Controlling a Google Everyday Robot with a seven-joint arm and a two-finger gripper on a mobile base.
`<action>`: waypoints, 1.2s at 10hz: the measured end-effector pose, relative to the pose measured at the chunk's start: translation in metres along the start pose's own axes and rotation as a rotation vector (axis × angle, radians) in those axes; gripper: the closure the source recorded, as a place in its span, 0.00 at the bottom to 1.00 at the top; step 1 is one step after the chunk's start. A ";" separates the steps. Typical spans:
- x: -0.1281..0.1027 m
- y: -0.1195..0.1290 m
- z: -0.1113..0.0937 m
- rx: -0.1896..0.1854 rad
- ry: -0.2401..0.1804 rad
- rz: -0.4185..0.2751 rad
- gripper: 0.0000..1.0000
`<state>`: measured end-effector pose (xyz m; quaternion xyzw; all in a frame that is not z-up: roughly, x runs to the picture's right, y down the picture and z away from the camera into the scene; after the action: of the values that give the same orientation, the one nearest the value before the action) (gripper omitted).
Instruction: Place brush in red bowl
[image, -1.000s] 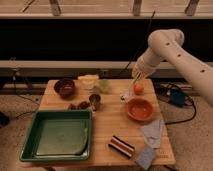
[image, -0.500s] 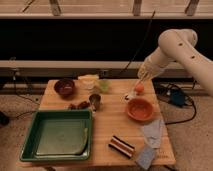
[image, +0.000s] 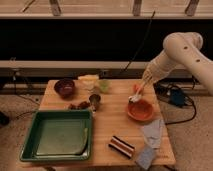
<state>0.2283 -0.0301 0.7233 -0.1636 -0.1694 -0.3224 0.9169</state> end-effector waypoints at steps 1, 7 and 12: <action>0.003 0.005 0.004 -0.001 -0.002 0.018 0.65; 0.017 0.042 0.035 -0.015 -0.028 0.151 0.20; 0.004 0.073 0.047 -0.068 -0.100 0.181 0.20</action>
<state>0.2690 0.0406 0.7525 -0.2251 -0.1885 -0.2354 0.9265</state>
